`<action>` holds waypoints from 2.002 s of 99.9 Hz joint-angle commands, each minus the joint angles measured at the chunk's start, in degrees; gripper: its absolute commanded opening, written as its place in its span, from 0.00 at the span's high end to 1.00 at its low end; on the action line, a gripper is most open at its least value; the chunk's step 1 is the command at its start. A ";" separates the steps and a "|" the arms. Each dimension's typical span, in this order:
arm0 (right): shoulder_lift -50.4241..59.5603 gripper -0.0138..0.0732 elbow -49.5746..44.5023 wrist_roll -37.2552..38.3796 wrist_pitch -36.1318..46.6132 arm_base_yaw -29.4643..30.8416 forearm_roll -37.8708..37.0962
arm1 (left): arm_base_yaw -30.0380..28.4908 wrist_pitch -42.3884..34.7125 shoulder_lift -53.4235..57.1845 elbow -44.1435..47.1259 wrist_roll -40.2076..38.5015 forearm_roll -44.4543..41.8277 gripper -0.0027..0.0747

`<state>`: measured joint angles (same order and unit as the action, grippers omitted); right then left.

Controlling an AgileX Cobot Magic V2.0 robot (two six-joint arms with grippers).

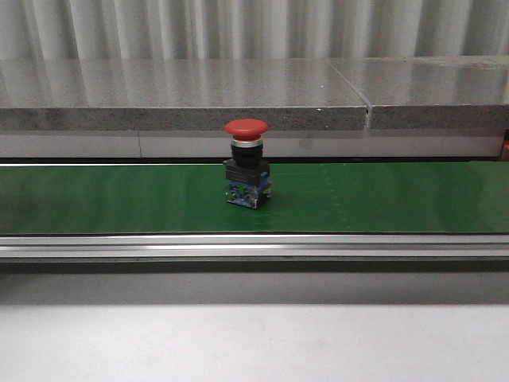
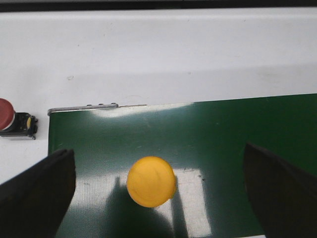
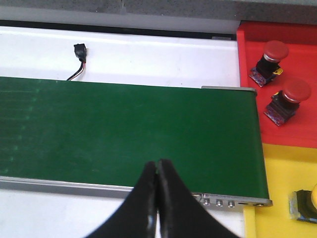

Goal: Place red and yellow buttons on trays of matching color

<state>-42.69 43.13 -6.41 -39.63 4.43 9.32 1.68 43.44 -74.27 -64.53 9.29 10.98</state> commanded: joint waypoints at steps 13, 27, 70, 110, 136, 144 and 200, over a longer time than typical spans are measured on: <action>0.30 0.92 1.38 -0.54 3.27 0.03 0.41 | 3.05 -8.54 11.39 5.89 0.14 1.70 0.12; 0.30 0.92 1.38 -0.54 3.27 0.03 0.41 | 3.17 -11.86 19.77 11.95 0.14 3.33 0.13; 0.30 0.92 1.38 -0.54 3.27 0.03 0.41 | 3.17 -12.49 38.18 24.82 0.14 3.85 0.45; 0.30 0.92 1.38 -0.54 4.16 0.03 0.41 | 3.17 -13.54 39.19 25.66 0.14 3.85 0.99; 0.30 0.72 1.38 -0.54 3.90 0.03 0.41 | 3.17 -14.22 39.19 25.66 0.14 3.85 0.99; 0.30 0.51 1.38 -0.54 4.10 0.03 0.41 | 3.17 -14.22 39.19 25.66 0.14 3.85 0.99; -6.46 0.10 1.70 -6.06 1.97 -2.93 5.63 | 3.17 -14.22 39.19 25.66 0.14 3.85 0.99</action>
<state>-46.64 43.13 -10.12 -40.63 2.81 13.12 4.40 33.47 -35.04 -37.31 9.29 13.73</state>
